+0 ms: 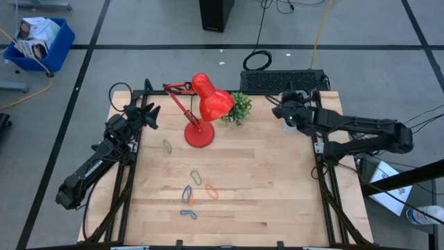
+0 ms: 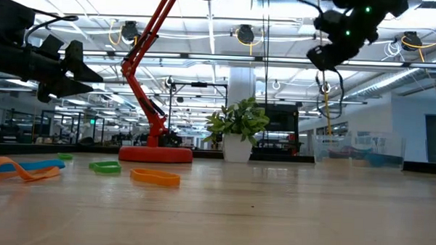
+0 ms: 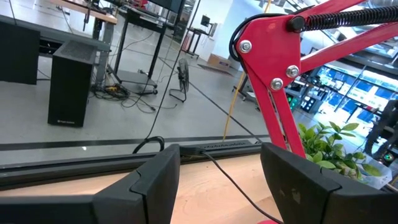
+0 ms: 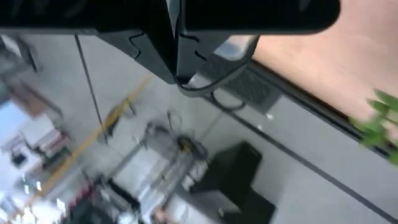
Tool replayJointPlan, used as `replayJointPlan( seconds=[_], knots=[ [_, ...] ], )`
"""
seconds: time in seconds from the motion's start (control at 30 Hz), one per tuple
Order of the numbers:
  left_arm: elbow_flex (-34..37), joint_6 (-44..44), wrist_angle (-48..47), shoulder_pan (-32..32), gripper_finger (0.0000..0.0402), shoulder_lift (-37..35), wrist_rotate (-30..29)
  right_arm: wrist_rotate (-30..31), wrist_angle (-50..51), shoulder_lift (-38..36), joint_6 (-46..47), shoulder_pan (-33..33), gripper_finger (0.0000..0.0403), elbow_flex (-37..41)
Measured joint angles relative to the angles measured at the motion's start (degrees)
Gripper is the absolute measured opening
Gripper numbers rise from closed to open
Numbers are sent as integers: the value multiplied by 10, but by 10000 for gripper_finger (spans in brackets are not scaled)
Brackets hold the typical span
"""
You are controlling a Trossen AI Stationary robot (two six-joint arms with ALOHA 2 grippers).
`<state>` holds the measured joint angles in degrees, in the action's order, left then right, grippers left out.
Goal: Pick and place rubber bands into bin
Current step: Put the black rubber band into the transparent bin
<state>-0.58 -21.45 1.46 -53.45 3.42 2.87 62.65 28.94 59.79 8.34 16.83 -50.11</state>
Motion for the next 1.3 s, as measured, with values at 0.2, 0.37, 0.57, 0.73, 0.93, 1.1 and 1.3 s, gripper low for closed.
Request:
replayJointPlan(
  seconds=[0.2, 0.37, 0.57, 0.73, 0.93, 1.1, 1.3],
  knots=[
    [0, 3, 0, 0, 230, 0, 0, -99, 102, 0, 92, 66, 0, 0],
    [0, 3, 0, 0, 230, 0, 0, -119, 152, 2, 124, 113, 0, 0],
    [0, 3, 0, 0, 230, 0, 0, -120, 160, 1, 120, 157, 0, 0],
    [0, 3, 0, 0, 230, 0, 0, -178, 172, 1, 121, 185, 0, 0],
    [0, 2, 0, 0, 230, 0, 0, -228, 172, 2, 122, 205, 0, 16],
    [0, 2, 0, 0, 230, 0, 0, -265, 170, 2, 135, 218, 0, 48],
    [0, 2, 0, 0, 230, 0, 0, -308, 147, 2, 135, 226, 0, 94]
  ],
)
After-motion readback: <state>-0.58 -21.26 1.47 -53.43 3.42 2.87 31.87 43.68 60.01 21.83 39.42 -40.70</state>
